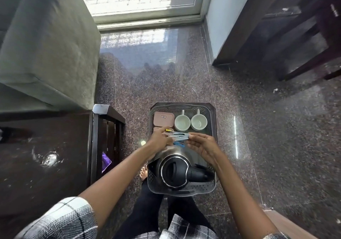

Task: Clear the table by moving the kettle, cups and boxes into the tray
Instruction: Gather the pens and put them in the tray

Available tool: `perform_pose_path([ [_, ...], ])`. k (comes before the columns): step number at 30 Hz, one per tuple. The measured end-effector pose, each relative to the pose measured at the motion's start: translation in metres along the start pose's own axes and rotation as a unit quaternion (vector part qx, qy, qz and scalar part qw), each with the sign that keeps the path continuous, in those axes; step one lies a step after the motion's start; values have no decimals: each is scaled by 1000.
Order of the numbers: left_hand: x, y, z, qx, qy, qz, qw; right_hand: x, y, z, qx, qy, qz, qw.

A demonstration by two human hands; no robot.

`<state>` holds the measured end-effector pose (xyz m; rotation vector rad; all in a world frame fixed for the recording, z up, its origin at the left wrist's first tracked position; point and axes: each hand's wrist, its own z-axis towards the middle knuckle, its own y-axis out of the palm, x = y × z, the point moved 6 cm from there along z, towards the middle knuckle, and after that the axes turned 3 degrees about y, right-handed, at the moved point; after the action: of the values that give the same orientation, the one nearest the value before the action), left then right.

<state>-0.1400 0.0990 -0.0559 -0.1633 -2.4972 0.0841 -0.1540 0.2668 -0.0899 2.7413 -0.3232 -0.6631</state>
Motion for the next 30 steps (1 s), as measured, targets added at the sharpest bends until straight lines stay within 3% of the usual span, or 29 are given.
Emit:
perform_pose_path([
  [7, -1, -2, -3, 28, 10, 20, 999, 1, -43, 5, 123, 7, 38, 992],
  [11, -11, -11, -8, 35, 4, 10, 999, 3, -52, 22, 187, 23, -12, 982],
  [30, -39, -25, -18, 62, -32, -33, 997, 28, -56, 100, 258, 87, -133, 953],
])
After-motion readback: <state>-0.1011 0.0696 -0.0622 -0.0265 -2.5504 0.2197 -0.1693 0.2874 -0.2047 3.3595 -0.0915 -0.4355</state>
